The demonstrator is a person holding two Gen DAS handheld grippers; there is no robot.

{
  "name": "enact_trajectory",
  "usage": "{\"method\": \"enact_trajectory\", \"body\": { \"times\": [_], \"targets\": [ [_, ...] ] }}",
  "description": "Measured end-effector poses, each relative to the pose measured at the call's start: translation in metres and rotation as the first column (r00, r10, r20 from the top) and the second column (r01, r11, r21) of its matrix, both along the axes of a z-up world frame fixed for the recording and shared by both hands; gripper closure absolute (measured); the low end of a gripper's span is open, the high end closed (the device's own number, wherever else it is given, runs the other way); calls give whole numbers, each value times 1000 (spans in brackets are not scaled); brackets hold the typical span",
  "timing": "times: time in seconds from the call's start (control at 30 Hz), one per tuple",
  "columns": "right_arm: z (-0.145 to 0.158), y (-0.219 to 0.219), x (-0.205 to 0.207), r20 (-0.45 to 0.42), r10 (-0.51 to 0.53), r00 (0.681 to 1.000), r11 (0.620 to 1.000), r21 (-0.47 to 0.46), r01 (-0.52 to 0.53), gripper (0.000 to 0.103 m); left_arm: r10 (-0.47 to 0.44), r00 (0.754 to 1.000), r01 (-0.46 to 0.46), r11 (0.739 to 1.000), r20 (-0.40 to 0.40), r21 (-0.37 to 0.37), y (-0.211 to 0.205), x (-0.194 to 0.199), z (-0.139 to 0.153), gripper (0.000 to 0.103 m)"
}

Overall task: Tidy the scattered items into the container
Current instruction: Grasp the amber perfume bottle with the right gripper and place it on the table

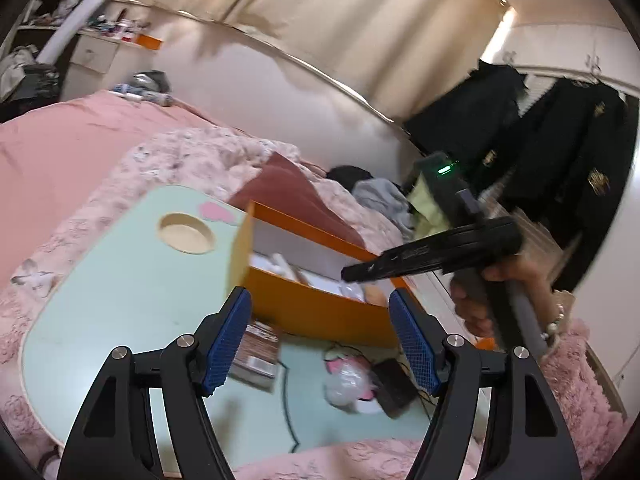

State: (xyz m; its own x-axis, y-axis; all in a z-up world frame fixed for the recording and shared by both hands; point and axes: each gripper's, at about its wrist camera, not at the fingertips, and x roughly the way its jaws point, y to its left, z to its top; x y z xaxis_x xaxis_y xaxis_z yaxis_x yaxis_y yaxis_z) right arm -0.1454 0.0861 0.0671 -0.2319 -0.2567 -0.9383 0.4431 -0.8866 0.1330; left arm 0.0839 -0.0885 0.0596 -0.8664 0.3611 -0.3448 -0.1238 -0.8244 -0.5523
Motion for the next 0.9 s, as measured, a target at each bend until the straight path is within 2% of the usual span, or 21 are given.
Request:
{"method": "enact_trajectory", "body": {
  "times": [0.1, 0.23, 0.37, 0.57, 0.67, 0.73, 0.83, 0.9],
  "targets": [
    [-15, -10, -19, 28, 0, 1000, 999, 36, -1, 83, -22, 1000, 21, 999, 17, 42, -5, -4, -6, 32],
    [-25, -20, -31, 97, 30, 995, 998, 48, -35, 83, -41, 999, 40, 998, 29, 55, -5, -8, -12, 32],
    [-33, -38, -33, 95, 58, 994, 987, 141, -71, 83, -52, 998, 50, 997, 33, 66, -7, -5, -15, 32],
    [-39, -56, -32, 116, 101, 988, 975, 184, -121, 81, -65, 997, 61, 995, 45, 78, -8, -4, -17, 32],
    [-52, -61, -30, 121, 107, 987, 955, 264, -136, 78, -75, 996, 70, 994, 54, 81, -7, -6, -18, 32],
    [-53, -59, -32, 108, 89, 990, 961, 253, -114, 83, -76, 995, 71, 994, 57, 81, -6, -6, -18, 32],
    [-51, -52, -36, 122, 65, 990, 971, 221, -91, 87, -74, 996, 69, 994, 57, 86, -7, -6, -18, 32],
    [-48, -46, -37, 101, 41, 994, 971, 232, -63, 87, -76, 995, 70, 993, 59, 90, -7, -6, -19, 32]
  ]
}}
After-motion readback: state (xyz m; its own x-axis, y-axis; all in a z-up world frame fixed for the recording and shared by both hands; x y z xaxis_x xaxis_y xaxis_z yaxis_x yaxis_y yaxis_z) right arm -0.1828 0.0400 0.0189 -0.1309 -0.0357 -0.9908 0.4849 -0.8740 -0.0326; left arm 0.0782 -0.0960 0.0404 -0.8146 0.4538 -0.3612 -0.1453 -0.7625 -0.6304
